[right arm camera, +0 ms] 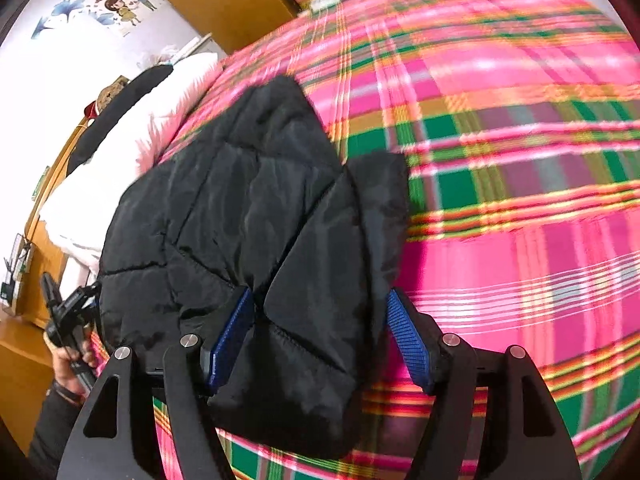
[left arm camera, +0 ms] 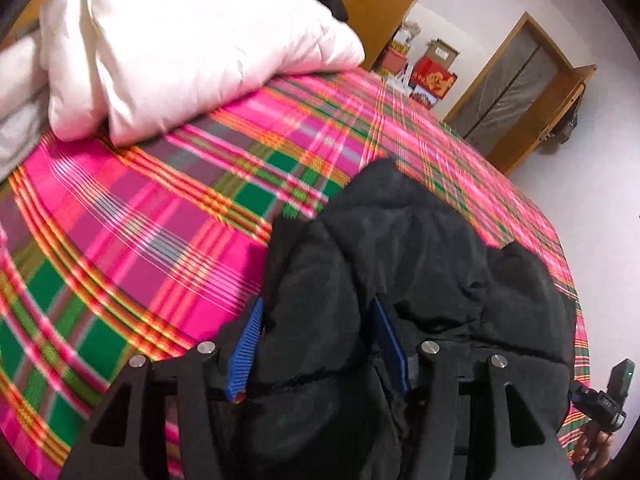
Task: Fold large clothes
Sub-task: 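Lower the folded edge onto the jacket and open both grippers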
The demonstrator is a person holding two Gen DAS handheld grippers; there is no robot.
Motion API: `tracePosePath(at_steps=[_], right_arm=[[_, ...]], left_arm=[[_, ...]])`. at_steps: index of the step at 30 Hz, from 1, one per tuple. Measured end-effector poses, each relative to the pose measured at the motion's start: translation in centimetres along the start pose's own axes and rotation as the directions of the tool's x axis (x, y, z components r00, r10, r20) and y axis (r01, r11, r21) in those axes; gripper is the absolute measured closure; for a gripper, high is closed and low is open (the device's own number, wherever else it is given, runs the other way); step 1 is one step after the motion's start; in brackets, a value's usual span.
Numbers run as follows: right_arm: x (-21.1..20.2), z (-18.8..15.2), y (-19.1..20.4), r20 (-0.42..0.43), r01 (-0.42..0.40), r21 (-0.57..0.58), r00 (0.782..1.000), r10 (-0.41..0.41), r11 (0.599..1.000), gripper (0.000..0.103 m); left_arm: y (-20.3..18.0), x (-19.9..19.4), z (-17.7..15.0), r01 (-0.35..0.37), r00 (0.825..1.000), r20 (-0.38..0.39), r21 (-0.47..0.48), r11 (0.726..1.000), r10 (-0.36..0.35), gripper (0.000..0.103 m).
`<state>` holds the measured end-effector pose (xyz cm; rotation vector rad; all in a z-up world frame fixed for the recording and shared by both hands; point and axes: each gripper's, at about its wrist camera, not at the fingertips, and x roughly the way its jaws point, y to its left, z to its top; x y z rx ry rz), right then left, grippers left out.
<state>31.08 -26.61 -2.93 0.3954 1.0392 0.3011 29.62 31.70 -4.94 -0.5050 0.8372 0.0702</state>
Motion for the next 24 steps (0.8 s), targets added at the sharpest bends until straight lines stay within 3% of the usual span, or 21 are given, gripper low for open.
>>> tracePosePath(at_steps=[4, 8, 13, 15, 18, 20, 24], right_arm=[[-2.5, 0.7, 0.8, 0.096, 0.059, -0.024, 0.994, -0.056, 0.998, 0.034], [-2.0, 2.0, 4.1, 0.135, 0.064, -0.108, 0.990, -0.049, 0.992, 0.034], [2.5, 4.8, 7.9, 0.117, 0.097, -0.223, 0.991, -0.073, 0.970, 0.034], [4.9, 5.8, 8.0, 0.070, 0.116, -0.235, 0.992, -0.102, 0.965, 0.034], [8.6, 6.5, 6.7, 0.003, 0.181, -0.225, 0.983, -0.186, 0.957, 0.035], [9.5, 6.5, 5.6, -0.009, 0.181, -0.205, 0.982, -0.187, 0.962, 0.035], [8.9, 6.9, 4.7, -0.012, 0.166, -0.172, 0.985, -0.171, 0.971, 0.035]], left_arm=[[-0.7, -2.4, 1.0, -0.009, 0.998, 0.067, 0.008, 1.000, 0.008, 0.046], [-5.1, -2.2, 1.7, 0.026, 0.997, 0.069, 0.127, 0.992, -0.035, 0.045], [-11.4, 1.3, 2.1, 0.063, 0.997, 0.020, 0.237, 0.970, -0.069, 0.045], [-13.9, 3.1, 1.9, 0.063, 0.998, 0.001, 0.288, 0.956, -0.066, 0.045], [-17.0, 6.9, 0.9, 0.020, 0.998, -0.057, 0.379, 0.925, 0.002, 0.045], [-18.0, 8.8, 0.5, -0.018, 0.996, -0.073, 0.409, 0.913, 0.052, 0.044], [-17.8, 10.4, 1.3, -0.031, 0.992, -0.101, 0.378, 0.925, 0.074, 0.042]])
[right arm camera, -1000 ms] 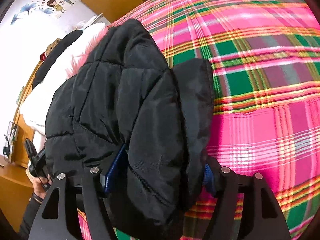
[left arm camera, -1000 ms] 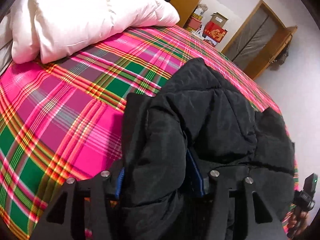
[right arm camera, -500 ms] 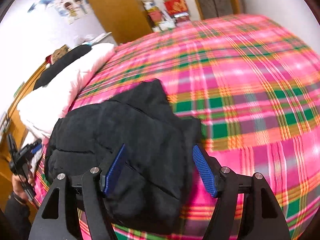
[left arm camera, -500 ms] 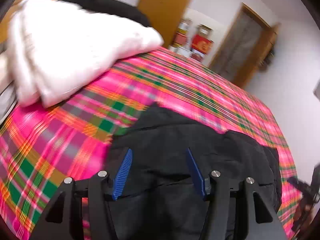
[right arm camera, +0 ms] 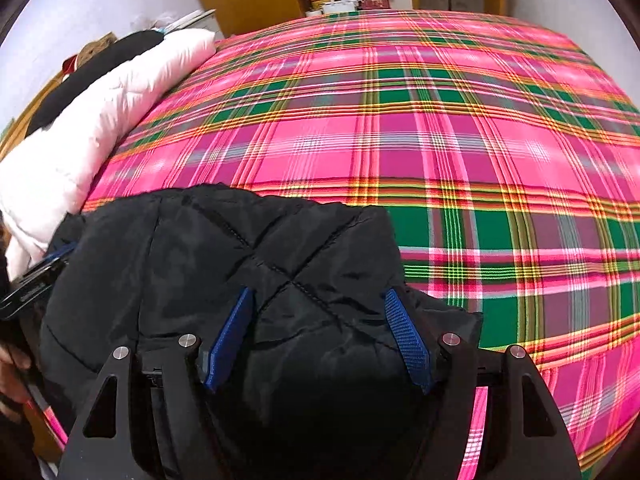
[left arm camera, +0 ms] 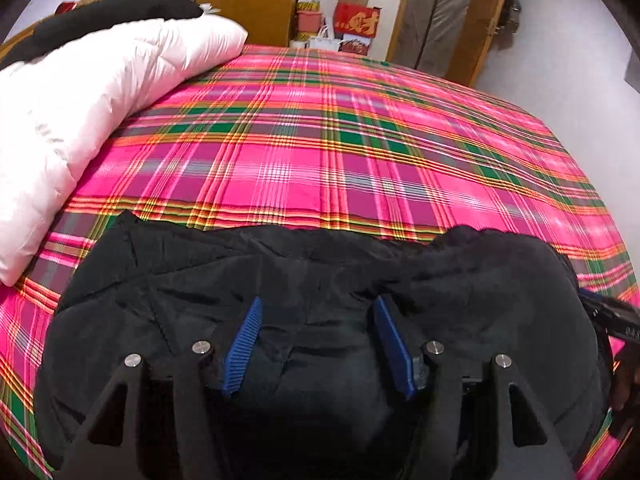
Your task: Fold large clothes
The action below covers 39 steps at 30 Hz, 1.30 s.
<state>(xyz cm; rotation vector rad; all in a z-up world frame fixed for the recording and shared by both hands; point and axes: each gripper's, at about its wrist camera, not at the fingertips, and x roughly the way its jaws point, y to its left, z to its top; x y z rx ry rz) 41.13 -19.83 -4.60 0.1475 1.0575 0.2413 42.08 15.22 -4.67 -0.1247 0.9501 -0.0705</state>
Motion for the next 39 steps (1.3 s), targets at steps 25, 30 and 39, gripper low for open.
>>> tracePosePath(at_steps=[25, 30, 39], right_arm=[[-24.2, -19.9, 6.7, 0.213, -0.001, -0.164, 0.976, 0.037, 0.987, 0.033], [-26.0, -23.7, 7.8, 0.209, 0.003, -0.182, 0.977, 0.036, 0.983, 0.033], [-27.7, -27.0, 8.9, 0.207, 0.014, -0.223, 0.978, 0.033, 0.975, 0.033]], left_arm=[[-8.2, -27.7, -18.3, -0.016, 0.982, 0.185, -0.068, 0.998, 0.029, 0.033], [-9.3, -30.5, -21.7, -0.044, 0.979, 0.197, -0.058, 0.997, 0.054, 0.031], [-10.6, -32.5, -26.0, -0.080, 0.982, 0.164, -0.064, 0.995, 0.089, 0.027]])
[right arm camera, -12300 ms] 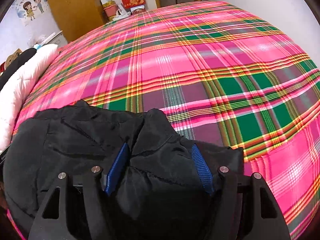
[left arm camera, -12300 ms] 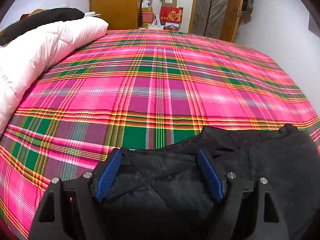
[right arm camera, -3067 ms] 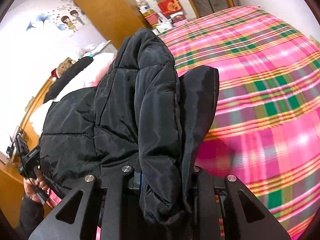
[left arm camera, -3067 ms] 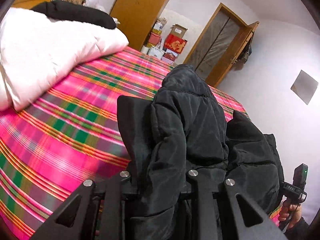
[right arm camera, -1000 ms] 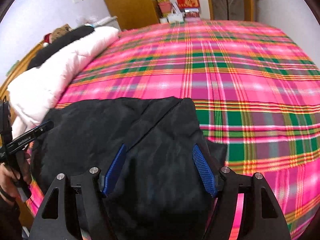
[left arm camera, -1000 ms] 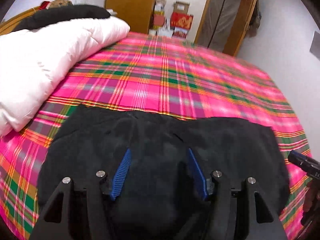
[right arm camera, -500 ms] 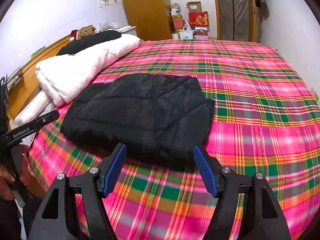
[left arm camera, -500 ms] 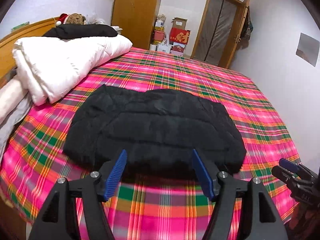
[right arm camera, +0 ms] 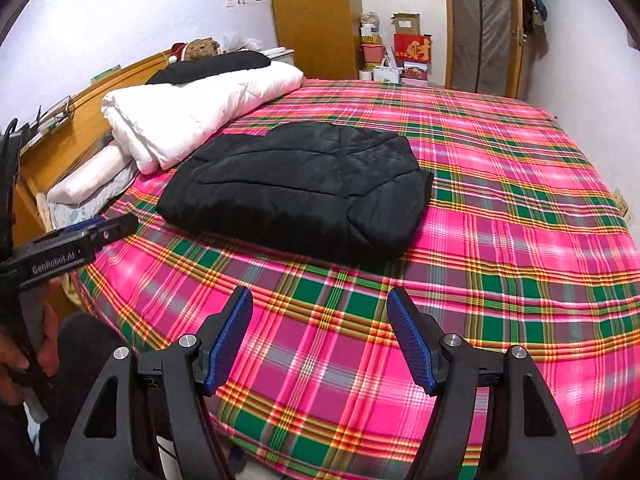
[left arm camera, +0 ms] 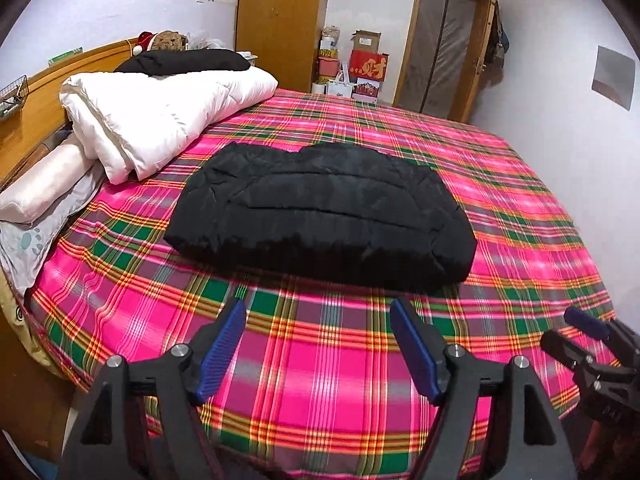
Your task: Fold large clothes
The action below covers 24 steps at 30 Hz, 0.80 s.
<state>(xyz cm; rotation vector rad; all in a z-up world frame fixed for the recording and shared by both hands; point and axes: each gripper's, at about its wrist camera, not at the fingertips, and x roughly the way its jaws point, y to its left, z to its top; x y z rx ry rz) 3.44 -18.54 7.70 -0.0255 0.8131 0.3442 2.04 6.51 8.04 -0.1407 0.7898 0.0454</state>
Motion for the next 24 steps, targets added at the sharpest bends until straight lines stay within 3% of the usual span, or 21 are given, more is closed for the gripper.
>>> tracePosePath(at_steps=[24], right_arm=[[0.0, -1.2, 1.1, -0.023, 0.002, -0.009, 1.000, -0.003, 1.000, 0.033]], left_arm=[[0.0, -0.8, -2.1, 0.021, 1.000, -0.022, -0.027, 0.999, -0.022, 0.027]])
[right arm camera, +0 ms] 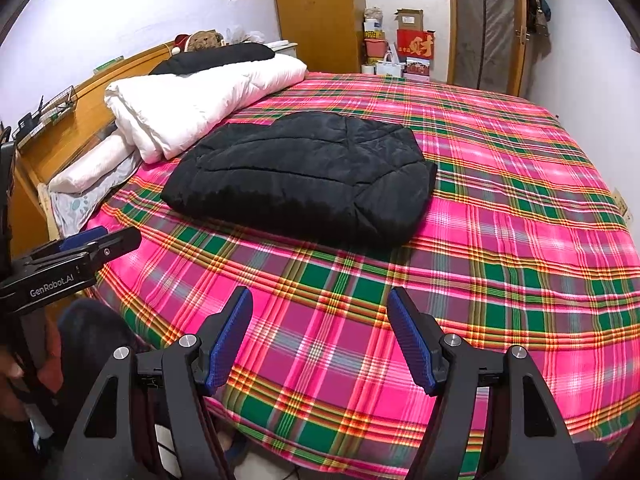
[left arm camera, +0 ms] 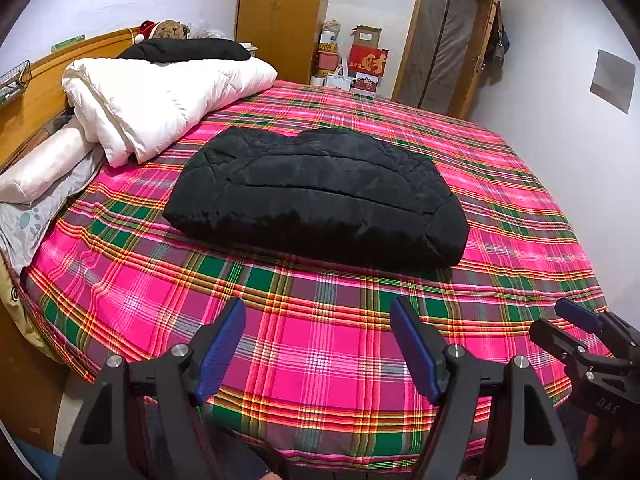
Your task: Fold large clothes
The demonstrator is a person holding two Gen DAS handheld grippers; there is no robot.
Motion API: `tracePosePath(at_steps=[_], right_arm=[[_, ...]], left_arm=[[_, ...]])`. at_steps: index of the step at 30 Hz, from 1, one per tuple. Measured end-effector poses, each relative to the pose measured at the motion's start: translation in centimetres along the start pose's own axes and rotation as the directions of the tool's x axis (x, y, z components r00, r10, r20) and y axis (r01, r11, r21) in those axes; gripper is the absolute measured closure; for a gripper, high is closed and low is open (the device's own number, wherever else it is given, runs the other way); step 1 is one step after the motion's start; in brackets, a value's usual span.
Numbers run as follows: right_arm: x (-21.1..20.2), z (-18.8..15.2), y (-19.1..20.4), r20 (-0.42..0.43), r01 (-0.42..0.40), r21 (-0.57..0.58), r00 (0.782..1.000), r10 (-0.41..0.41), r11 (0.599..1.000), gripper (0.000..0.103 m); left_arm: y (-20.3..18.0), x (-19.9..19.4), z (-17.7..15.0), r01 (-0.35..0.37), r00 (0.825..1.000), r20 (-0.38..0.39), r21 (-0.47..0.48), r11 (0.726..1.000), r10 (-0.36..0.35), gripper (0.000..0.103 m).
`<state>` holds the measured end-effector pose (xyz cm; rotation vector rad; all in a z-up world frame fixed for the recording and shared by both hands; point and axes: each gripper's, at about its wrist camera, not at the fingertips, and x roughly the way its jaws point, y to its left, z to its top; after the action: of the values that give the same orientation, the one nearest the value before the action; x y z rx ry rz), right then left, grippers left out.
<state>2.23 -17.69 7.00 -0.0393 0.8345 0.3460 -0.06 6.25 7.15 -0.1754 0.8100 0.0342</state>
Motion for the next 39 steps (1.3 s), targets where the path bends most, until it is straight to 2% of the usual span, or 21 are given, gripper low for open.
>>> tracePosePath(at_steps=[23, 39], right_arm=[[0.05, -0.03, 0.17, 0.000, 0.002, 0.010, 1.000, -0.002, 1.000, 0.033], [0.02, -0.06, -0.02, -0.001, 0.001, 0.008, 1.000, -0.001, 1.000, 0.033]], left_arm=[[0.13, -0.04, -0.19, 0.021, 1.000, -0.005, -0.019, 1.000, -0.021, 0.027], [-0.21, -0.43, -0.24, 0.007, 1.000, 0.004, -0.013, 1.000, -0.007, 0.027]])
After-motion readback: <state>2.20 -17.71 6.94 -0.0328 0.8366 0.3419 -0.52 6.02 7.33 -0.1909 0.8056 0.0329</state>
